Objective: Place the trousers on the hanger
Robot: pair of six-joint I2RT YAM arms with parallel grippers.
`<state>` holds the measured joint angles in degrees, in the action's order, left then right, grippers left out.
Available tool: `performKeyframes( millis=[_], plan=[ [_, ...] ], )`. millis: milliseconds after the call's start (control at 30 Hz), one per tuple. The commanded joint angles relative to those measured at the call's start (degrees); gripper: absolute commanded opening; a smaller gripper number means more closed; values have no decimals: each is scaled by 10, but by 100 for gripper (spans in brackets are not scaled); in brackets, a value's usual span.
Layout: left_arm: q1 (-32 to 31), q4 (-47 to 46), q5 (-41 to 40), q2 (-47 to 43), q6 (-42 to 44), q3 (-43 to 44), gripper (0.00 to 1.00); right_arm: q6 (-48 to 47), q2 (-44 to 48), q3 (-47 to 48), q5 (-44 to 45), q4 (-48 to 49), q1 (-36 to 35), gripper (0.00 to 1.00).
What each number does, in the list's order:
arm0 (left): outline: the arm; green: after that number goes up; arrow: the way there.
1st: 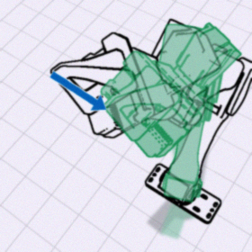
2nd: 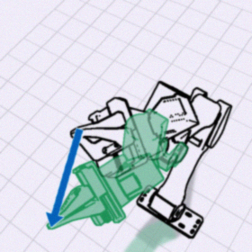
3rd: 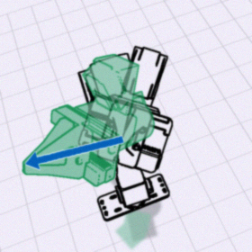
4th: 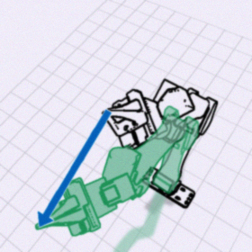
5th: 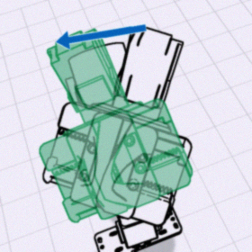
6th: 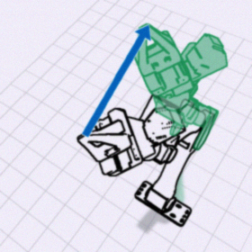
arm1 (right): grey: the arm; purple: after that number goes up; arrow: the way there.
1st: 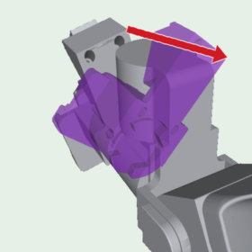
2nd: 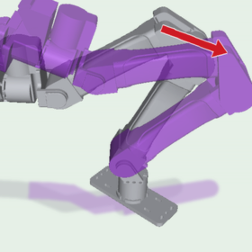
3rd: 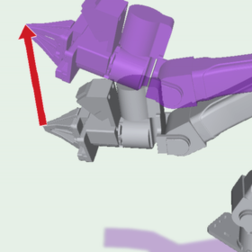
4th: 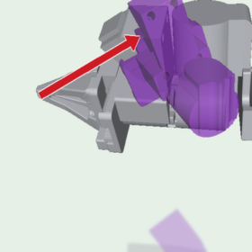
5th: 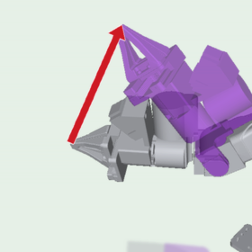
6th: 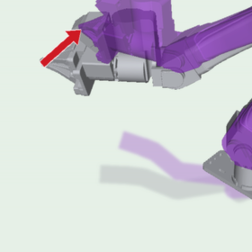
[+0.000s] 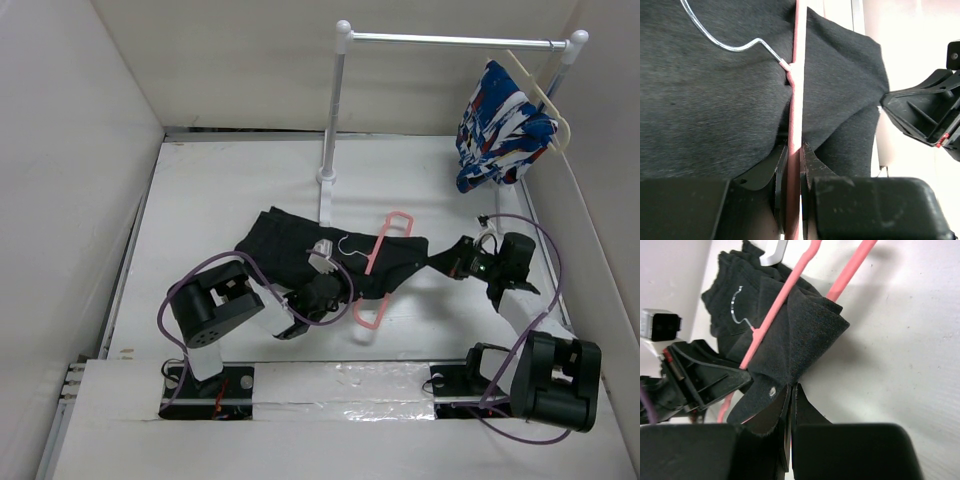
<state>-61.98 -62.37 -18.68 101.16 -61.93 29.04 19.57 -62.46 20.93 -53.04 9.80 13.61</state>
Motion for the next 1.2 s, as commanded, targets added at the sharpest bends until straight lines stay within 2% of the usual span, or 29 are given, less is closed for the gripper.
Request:
performKeyframes(
  millis=[0, 100, 167, 200, 233, 267, 367, 433, 467, 567, 800, 867, 1033, 1100, 1133, 1167],
  plan=[
    [55, 117, -134, 0, 30, -62, 0, 7, 12, 50, 43, 87, 63, 0],
    [67, 87, -103, -6, 43, -84, 0, 17, 26, 57, 46, 86, 86, 0],
    [63, 57, -85, -1, 47, -80, 0, 20, 35, 60, 64, 83, 70, 0],
    [50, 58, -85, 8, 45, -65, 0, 13, 36, 61, 86, 67, 39, 2],
    [25, 68, -88, 12, 41, -54, 0, 3, 37, 59, 97, 59, 23, 8],
    [13, 74, -88, 19, 39, -40, 0, -14, 36, 45, 109, 51, 12, 22],
    [-19, 88, -93, 50, 30, 7, 0, -10, 36, -4, 136, 81, -2, 42],
    [-19, 95, -95, 66, 23, 24, 0, -16, 31, -40, 140, 94, -8, 51],
    [-19, 94, -95, 69, 15, 26, 0, -18, 30, -51, 140, 96, -16, 62],
    [-19, 89, -99, 67, 14, 23, 0, -14, 42, -88, 145, 104, -46, 73],
    [-19, 88, -102, 44, 17, 20, 0, 40, 74, -136, 195, 144, -134, 73],
    [-19, 81, -101, 44, 15, 17, 0, 52, 52, -123, 217, 151, -153, 73],
    [-19, 75, -99, 33, 11, 5, 0, 87, -50, -109, 234, 263, -184, 70],
    [-19, 74, -102, 29, 11, 0, 0, 120, -123, -111, 211, 355, -184, 64],
    [-19, 75, -104, 28, 14, -1, 0, 133, -146, -113, 190, 390, -184, 55],
    [-19, 80, -109, 25, 17, -1, 0, 157, -185, -120, 177, 457, -184, 33]
  ],
)
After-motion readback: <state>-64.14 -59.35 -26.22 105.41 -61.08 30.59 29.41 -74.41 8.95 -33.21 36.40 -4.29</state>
